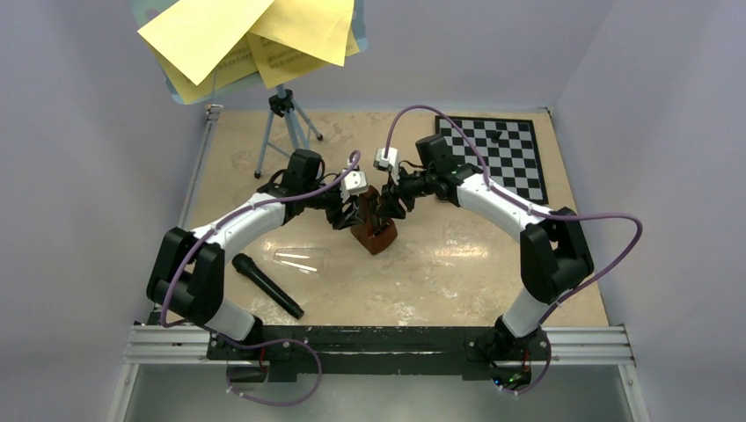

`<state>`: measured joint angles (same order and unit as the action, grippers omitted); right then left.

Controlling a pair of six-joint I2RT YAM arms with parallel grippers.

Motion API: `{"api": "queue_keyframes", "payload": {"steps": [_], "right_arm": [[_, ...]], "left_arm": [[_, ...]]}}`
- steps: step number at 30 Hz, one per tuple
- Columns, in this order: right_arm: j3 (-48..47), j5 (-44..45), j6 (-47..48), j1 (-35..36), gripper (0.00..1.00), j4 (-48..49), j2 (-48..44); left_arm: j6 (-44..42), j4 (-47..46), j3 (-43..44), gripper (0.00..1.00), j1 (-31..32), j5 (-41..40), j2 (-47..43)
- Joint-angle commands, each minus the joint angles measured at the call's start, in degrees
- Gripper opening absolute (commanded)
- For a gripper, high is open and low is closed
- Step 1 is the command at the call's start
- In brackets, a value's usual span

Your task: Pack up the instrument practice props

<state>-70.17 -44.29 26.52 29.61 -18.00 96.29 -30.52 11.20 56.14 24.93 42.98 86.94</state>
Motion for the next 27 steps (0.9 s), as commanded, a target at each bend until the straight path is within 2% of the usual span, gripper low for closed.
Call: {"api": "queue_keyframes", "payload": {"steps": [1,8,12,27], "right_arm": [[-1.5,-1.2,-1.6,0.5,0.50,1.2,-0.5],[-2.6,-3.3,-0.9,0.5,0.43,-0.7,0.1],[-2.7,-3.7,-1.4,0.5,0.43,-0.9,0.1],[-4.9,-4.6,1.1,0.7,0.62,-4.6,0.8]], "left_arm": [[0.0,-2.8,0.9,0.66,0.2,-0.1,0.3],[0.0,-4.0,0.8,0.66,0.2,0.1,0.3],[0.1,-4.7,1.4,0.66,0.2,0.5,0.5],[0.2,-4.1,1.8,0.66,0.2,0.5,1.2]]}}
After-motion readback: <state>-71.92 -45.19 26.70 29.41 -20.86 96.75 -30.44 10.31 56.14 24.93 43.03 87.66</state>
